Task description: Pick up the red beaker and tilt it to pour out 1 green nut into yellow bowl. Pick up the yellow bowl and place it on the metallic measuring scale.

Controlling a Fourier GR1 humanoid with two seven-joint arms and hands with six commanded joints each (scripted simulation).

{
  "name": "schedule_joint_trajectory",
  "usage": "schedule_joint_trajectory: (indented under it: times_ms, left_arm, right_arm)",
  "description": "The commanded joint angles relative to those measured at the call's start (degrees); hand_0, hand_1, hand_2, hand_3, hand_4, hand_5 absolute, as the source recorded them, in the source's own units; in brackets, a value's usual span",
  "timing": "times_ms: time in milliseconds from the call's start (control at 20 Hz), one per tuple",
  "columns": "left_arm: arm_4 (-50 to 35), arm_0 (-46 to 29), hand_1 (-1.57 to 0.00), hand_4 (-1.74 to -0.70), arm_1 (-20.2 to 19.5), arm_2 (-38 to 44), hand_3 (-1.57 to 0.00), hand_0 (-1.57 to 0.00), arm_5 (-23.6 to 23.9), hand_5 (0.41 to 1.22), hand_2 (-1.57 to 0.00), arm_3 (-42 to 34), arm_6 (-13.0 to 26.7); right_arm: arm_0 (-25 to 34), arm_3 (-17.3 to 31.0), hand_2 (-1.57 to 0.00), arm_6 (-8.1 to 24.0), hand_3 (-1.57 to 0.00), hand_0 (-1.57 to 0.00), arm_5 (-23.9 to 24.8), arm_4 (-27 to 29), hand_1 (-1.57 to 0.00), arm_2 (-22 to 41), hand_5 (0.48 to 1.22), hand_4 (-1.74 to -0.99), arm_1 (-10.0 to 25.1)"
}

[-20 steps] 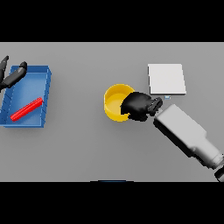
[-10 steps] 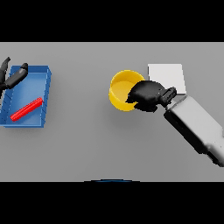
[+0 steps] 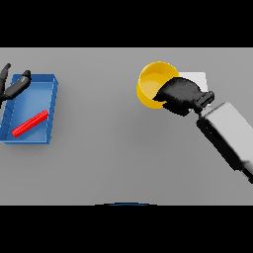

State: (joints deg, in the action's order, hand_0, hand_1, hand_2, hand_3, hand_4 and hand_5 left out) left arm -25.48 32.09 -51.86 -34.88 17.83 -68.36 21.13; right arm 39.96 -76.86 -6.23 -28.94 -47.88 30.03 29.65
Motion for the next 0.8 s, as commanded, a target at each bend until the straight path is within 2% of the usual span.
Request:
schedule_joint_trajectory:
  times_ms: [0, 200, 350, 450, 500, 600, 650, 750]
  left_arm:
    - [-0.24, -0.84, 0.0, -0.73, -0.72, -0.03, 0.0, 0.0, 0.2, 0.715, 0.0, -1.28, 0.29]
    - [-0.1, -0.34, 0.0, -0.73, -0.58, -0.31, 0.0, 0.0, 0.61, 0.724, 0.0, -0.9, 2.83]
    - [-0.39, -0.43, 0.0, -0.74, -0.7, -0.07, 0.0, 0.0, 0.5, 0.734, 0.0, -1.45, 2.41]
    - [-0.47, -1.15, 0.0, -0.73, -1.58, -0.14, 0.0, 0.0, 0.59, 0.735, 0.0, -2.47, 2.94]
    - [-0.32, -1.07, 0.0, -0.73, -1.74, -0.34, 0.0, 0.0, 0.28, 0.734, 0.0, -2.32, 3.39]
    - [-0.11, -0.42, 0.0, -0.72, -1.88, -0.34, 0.0, 0.0, 0.24, 0.725, 0.0, -2.23, 3.87]
    - [-0.37, -0.55, 0.0, -0.72, -1.77, -0.32, 0.0, 0.0, 0.26, 0.72, 0.0, -2.57, 4.03]
    - [-0.58, -1.0, 0.0, -0.72, -1.46, -0.11, 0.0, 0.0, 0.57, 0.714, 0.0, -2.31, 3.49]
  right_arm:
    - [-0.11, 0.46, -1.54, -0.14, -1.15, -1.57, 0.63, 0.24, -1.57, -0.63, 1.221, -1.741, 0.27]
    - [0.55, 5.69, -1.54, 0.07, -1.15, -1.57, 3.22, 0.31, -1.57, -3.0, 1.221, -1.741, 1.05]
    - [1.16, 10.42, -1.55, -2.25, -1.15, -1.57, 6.82, -0.5, -1.57, -3.95, 1.221, -1.741, 2.1]
    - [1.56, 13.76, -1.54, -1.58, -1.15, -1.57, 8.55, -1.06, -1.57, -4.42, 1.221, -1.741, 1.84]
    - [1.66, 15.36, -1.54, -2.6, -1.15, -1.57, 9.05, -0.96, -1.57, -4.74, 1.221, -1.741, 2.12]
    - [2.89, 19.52, -1.5, -2.37, -1.17, -1.57, 10.95, -1.52, -1.57, -5.24, 1.221, -1.741, 1.3]
    - [2.96, 21.5, -1.49, -3.54, -1.2, -1.57, 11.78, -1.57, -1.57, -5.59, 1.221, -1.741, 1.6]
    - [3.82, 25.02, -1.46, -2.71, -1.27, -1.57, 12.64, -1.62, -1.57, -6.2, 1.221, -1.741, 0.72]
